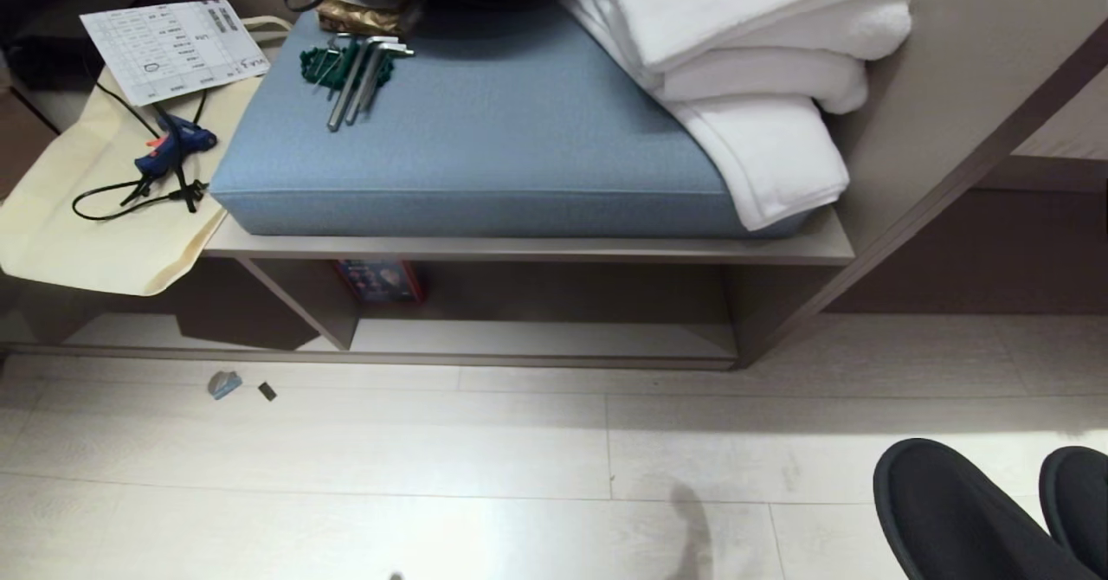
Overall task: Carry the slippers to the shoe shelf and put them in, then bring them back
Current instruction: Place the slippers on the floor
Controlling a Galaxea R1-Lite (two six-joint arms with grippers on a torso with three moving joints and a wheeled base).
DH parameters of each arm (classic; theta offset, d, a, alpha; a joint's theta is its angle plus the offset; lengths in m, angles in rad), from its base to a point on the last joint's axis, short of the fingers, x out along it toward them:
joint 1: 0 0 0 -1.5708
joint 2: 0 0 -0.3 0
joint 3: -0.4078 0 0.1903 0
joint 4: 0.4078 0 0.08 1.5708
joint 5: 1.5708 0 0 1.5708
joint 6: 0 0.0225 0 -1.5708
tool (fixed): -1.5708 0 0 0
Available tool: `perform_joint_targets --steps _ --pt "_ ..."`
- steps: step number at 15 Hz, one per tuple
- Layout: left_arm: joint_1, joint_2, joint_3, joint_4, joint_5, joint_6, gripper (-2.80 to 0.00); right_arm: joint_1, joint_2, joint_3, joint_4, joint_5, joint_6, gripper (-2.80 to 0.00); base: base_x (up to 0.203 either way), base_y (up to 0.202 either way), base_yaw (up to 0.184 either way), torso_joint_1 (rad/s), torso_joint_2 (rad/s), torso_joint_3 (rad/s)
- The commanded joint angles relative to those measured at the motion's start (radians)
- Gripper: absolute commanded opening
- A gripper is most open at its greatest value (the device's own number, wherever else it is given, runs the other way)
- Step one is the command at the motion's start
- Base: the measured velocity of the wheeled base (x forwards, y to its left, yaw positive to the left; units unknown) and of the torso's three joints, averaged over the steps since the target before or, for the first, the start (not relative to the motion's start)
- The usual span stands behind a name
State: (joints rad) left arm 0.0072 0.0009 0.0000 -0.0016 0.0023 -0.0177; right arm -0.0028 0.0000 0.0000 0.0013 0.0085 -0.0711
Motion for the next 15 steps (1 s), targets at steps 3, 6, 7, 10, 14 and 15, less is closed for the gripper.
perform_joint_targets --steps 3,6,7,10,14,15 --pt "0.0 0.001 0.0 -0.001 0.001 -0.002 -2.8 0.0 0.002 0.0 0.0 0.001 -0.001 -2.8 0.0 0.0 0.0 0.002 0.0 0.198" --pt "0.0 0.001 0.0 -0.001 0.001 -0.002 -2.8 0.0 0.002 0.0 0.0 0.001 -0.003 -2.8 0.0 0.0 0.0 0.0 0.0 0.204" --pt "0.0 0.001 0.0 -0.001 0.001 -0.003 -2.8 0.0 0.002 0.0 0.0 0.001 -0.001 -2.8 0.0 0.0 0.0 0.007 0.0 0.202" --pt "0.0 0.001 0.0 -0.001 0.001 -0.004 -2.8 0.0 0.002 0.0 0.0 0.001 -0.003 -2.8 0.0 0.0 0.0 0.001 0.0 0.202" --pt "0.0 0.001 0.0 -0.001 0.001 -0.004 -2.8 0.0 0.002 0.0 -0.001 0.001 -0.004 -2.8 0.0 0.0 0.0 0.001 0.0 0.203" --pt "0.0 0.001 0.0 -0.001 0.001 -0.004 -2.8 0.0 0.002 0.0 -0.001 0.001 -0.004 -2.8 0.0 0.0 0.0 0.007 0.0 0.212"
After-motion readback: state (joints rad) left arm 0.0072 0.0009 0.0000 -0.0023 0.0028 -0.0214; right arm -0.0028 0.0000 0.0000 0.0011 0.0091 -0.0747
